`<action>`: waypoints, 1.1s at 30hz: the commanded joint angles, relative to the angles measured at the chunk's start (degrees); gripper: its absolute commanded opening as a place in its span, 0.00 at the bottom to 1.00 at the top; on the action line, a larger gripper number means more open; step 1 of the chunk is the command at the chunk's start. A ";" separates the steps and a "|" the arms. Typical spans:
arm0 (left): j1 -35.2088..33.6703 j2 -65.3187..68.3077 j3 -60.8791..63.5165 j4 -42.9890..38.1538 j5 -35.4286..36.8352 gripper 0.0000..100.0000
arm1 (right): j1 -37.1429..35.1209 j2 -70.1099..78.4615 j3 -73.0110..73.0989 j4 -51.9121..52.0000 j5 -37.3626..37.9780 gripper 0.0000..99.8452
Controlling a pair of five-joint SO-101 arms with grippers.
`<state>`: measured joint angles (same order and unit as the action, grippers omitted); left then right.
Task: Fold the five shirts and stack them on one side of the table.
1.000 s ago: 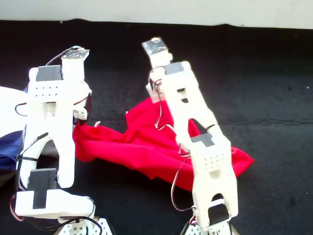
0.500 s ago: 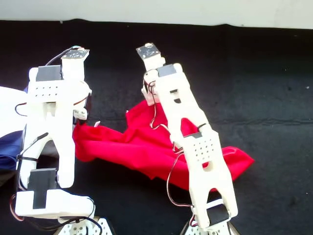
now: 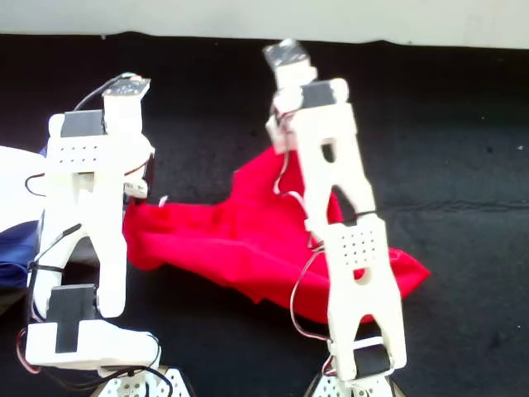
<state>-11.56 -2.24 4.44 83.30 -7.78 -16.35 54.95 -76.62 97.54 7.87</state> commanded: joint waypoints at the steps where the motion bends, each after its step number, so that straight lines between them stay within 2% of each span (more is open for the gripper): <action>1: 1.19 -1.71 -1.89 -3.43 -0.18 0.01 | 5.32 -0.92 -14.64 3.65 2.29 0.01; 6: 4.88 -1.71 -13.05 -0.44 -0.18 0.01 | 10.59 -5.05 -23.25 3.65 4.40 0.01; 13: 9.19 -1.63 -37.41 7.56 -0.18 0.01 | 14.90 -22.46 -23.25 3.56 8.00 0.01; 18: 10.95 -1.71 -48.75 11.60 -0.18 0.01 | 17.63 -32.75 -23.25 3.38 8.00 0.01; 28: 10.95 -2.42 -59.91 13.71 0.09 0.01 | 18.42 -43.74 -23.25 2.86 12.22 0.01; 33: 10.77 -1.80 -53.23 16.70 1.76 0.01 | 20.44 -44.62 -23.25 3.65 12.04 0.01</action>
<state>-1.36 -2.33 -52.09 99.03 -7.69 1.85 12.48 -94.99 100.53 19.30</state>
